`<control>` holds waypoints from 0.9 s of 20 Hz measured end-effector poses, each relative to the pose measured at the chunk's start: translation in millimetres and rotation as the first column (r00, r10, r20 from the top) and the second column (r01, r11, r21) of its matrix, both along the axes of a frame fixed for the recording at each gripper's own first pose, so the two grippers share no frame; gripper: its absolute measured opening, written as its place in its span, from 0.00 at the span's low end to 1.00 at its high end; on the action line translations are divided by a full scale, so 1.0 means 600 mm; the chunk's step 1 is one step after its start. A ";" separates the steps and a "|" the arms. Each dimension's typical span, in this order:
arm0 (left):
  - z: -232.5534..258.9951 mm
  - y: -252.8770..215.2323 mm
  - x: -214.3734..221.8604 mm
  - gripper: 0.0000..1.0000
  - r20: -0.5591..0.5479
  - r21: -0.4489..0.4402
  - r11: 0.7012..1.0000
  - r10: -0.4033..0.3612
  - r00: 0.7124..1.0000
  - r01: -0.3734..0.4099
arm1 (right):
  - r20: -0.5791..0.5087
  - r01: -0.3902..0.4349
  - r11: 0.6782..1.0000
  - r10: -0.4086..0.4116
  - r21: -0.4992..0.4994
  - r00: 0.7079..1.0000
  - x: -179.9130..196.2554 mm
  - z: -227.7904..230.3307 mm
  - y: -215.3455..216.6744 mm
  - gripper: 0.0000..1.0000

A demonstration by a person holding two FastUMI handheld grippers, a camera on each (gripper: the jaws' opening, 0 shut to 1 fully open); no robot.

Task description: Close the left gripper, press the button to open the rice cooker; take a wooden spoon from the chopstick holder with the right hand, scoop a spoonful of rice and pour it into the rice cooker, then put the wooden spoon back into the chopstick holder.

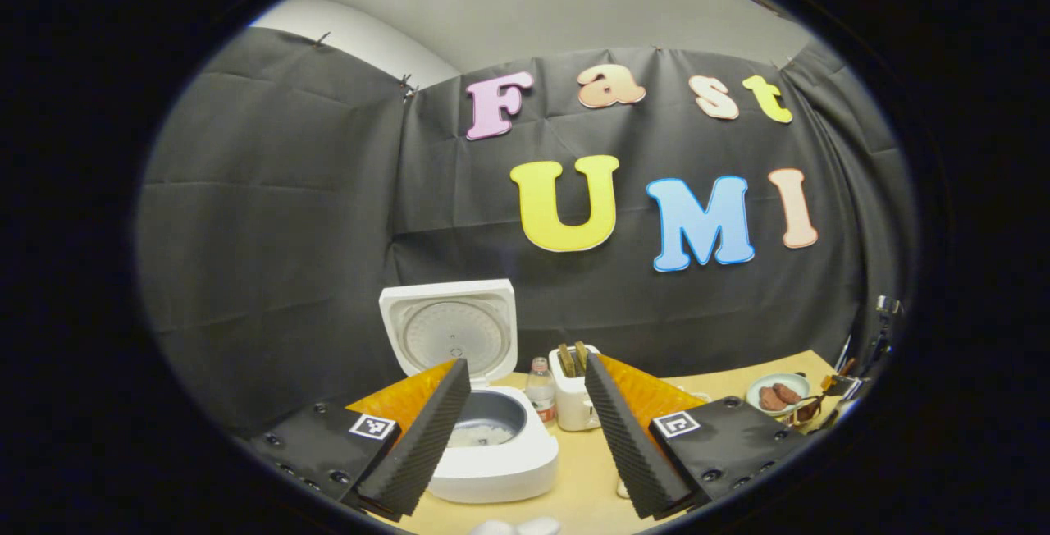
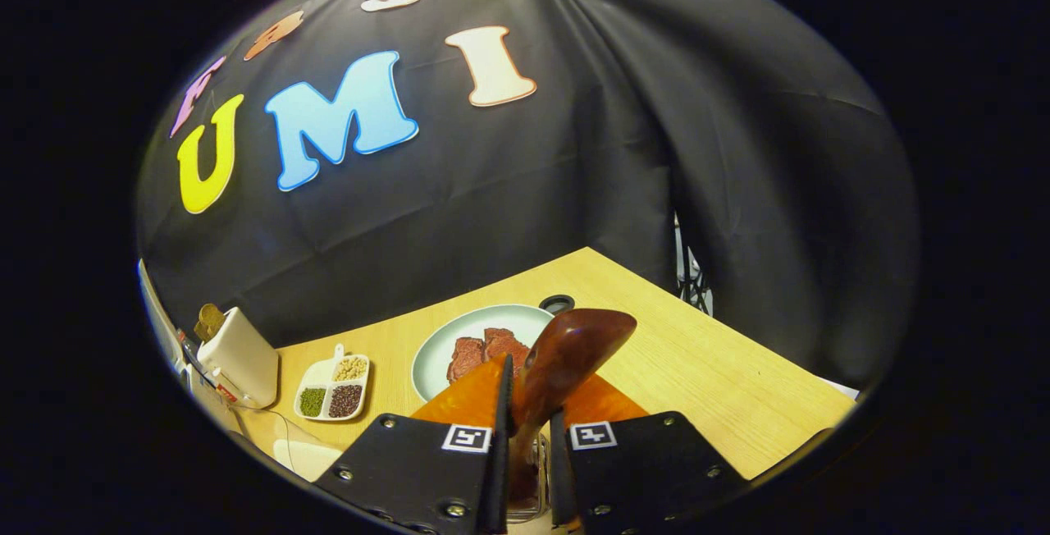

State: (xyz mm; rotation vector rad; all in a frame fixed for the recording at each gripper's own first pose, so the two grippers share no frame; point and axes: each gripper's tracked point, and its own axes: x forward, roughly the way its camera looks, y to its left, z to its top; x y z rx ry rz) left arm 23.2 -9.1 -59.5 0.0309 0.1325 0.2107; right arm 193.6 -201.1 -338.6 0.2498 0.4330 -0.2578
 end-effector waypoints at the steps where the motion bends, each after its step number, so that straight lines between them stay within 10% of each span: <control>1: 0.000 0.001 0.002 0.99 0.000 -0.001 1.000 -0.003 1.000 0.003 | 0.002 -0.008 1.000 0.008 -0.013 1.000 -0.001 0.003 -0.001 0.21; 10: -0.011 0.039 -0.006 0.97 0.004 -0.017 1.000 0.014 1.000 -0.014 | 0.091 -0.063 0.991 0.074 -0.116 0.993 -0.002 0.124 0.046 0.20; 18: -0.019 0.112 -0.031 0.97 0.029 -0.005 0.999 0.032 0.999 -0.031 | 0.197 -0.215 0.956 0.254 -0.197 0.947 -0.026 0.311 0.239 0.21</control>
